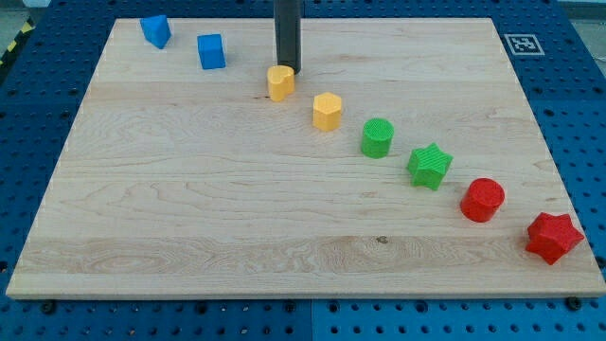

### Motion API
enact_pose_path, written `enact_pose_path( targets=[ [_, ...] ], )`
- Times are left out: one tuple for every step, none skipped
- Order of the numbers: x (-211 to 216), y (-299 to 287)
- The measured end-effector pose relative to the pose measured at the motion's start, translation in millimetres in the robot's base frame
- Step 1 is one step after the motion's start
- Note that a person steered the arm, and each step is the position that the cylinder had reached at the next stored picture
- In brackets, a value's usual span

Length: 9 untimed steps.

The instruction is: Move the blue cube towards the blue triangle

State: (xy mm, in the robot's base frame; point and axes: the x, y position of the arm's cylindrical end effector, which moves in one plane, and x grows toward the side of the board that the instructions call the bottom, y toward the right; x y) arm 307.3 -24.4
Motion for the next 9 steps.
enact_pose_path(
  targets=[
    [0.5, 0.0],
    [0.5, 0.0],
    [0.2, -15.1],
    [-9.3, -49.1],
    [-16.4, -55.3],
    [-17.2, -74.1],
    [-17.2, -88.6],
    [-32.8, -103.9],
    [-50.6, -117.9]
  ],
)
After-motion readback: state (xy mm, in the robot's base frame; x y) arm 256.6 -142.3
